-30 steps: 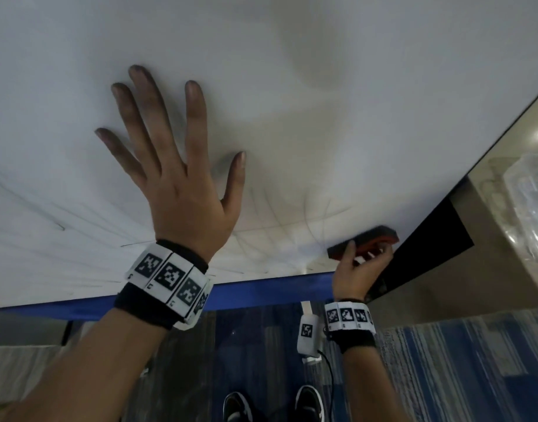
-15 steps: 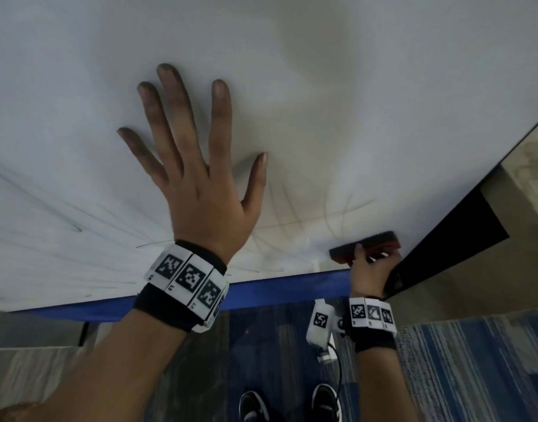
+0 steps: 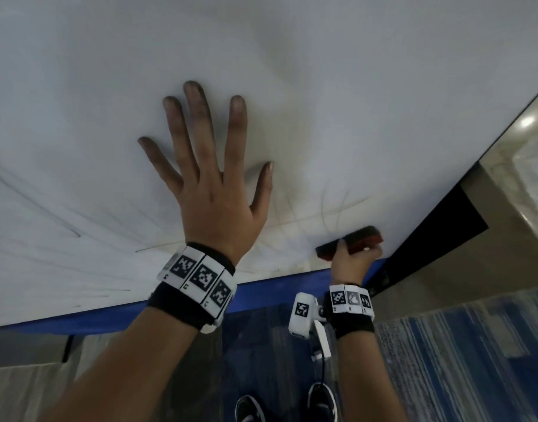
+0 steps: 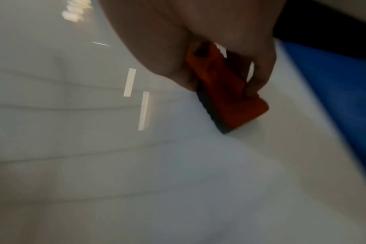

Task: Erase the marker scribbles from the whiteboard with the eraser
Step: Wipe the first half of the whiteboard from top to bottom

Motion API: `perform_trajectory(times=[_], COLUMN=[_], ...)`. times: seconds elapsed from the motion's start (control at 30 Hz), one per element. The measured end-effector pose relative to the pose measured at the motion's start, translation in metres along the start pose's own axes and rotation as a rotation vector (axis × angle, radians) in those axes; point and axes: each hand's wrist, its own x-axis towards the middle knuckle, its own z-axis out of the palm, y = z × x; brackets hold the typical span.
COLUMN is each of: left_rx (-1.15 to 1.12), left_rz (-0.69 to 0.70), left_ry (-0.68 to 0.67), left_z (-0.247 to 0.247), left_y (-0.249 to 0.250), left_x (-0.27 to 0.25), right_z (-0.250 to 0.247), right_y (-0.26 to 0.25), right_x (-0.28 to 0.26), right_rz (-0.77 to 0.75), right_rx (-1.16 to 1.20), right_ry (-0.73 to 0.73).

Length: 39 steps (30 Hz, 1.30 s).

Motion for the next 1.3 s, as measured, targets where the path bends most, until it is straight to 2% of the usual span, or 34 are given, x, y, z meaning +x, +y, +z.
perform_trajectory(times=[0.07, 0.13, 0.2, 0.27, 0.37, 0.4, 0.47, 0.53, 0.6, 0.7, 0.77, 0.87, 0.9, 0.97, 1.07, 1.17, 1.23, 1.3], left_rx=[-0.010, -0.022, -0.017, -0.006, 0.020, 0.024, 0.025, 0.023, 0.025, 0.021, 0.006, 0.009, 0.012, 0.019, 0.022, 0.005, -0.013, -0.057], left_rz=[0.003, 0.012, 0.039, 0.079, 0.138, 0.152, 0.166, 0.164, 0.164, 0.168, 0.172, 0.185, 0.191, 0.201, 0.197, 0.195, 0.229, 0.255], left_ry=[-0.017, -0.035, -0.053, -0.079, -0.115, -0.125, -0.133, -0.133, -0.133, -0.129, -0.115, -0.116, -0.123, -0.129, -0.124, -0.136, -0.160, -0.169], left_z=[-0.001, -0.005, -0.008, -0.011, -0.014, -0.015, -0.016, -0.017, -0.016, -0.015, -0.014, -0.013, -0.013, -0.012, -0.011, -0.015, -0.023, -0.035], left_y=[0.000, -0.001, -0.006, -0.013, -0.022, -0.024, -0.026, -0.026, -0.024, -0.024, -0.026, -0.029, -0.030, -0.032, -0.032, -0.033, -0.036, -0.043], left_x=[0.000, -0.002, -0.005, -0.008, -0.009, -0.010, -0.010, -0.012, -0.014, -0.015, -0.015, -0.015, -0.016, -0.017, -0.017, -0.016, -0.016, -0.016], right_z=[0.003, 0.011, 0.011, 0.002, -0.016, -0.017, -0.009, 0.004, 0.014, 0.016, 0.004, -0.013, -0.012, -0.003, 0.018, 0.022, 0.015, 0.005], right_y=[-0.043, -0.067, -0.068, -0.058, -0.057, -0.061, -0.076, -0.092, -0.102, -0.103, -0.086, -0.074, -0.075, -0.083, -0.094, -0.088, -0.071, -0.044], right_x=[-0.024, -0.050, -0.059, -0.043, -0.019, -0.019, -0.027, -0.050, -0.074, -0.080, -0.055, -0.030, -0.030, -0.044, -0.088, -0.102, -0.081, -0.052], right_rz=[-0.358, -0.661, -0.789, -0.708, -0.356, -0.295, -0.356, -0.588, -0.786, -0.933, -0.866, -0.533, -0.468, -0.524, -0.815, -0.953, -0.893, -0.687], right_rx=[-0.007, -0.098, -0.183, -0.234, -0.086, -0.083, -0.092, -0.113, -0.137, -0.206, -0.209, -0.131, -0.125, -0.091, -0.156, -0.266, -0.250, -0.196], right_ry=[0.027, -0.009, -0.078, -0.045, 0.020, 0.034, 0.067, 0.052, -0.057, -0.172, -0.119, 0.045, 0.076, 0.091, -0.093, -0.226, -0.186, -0.108])
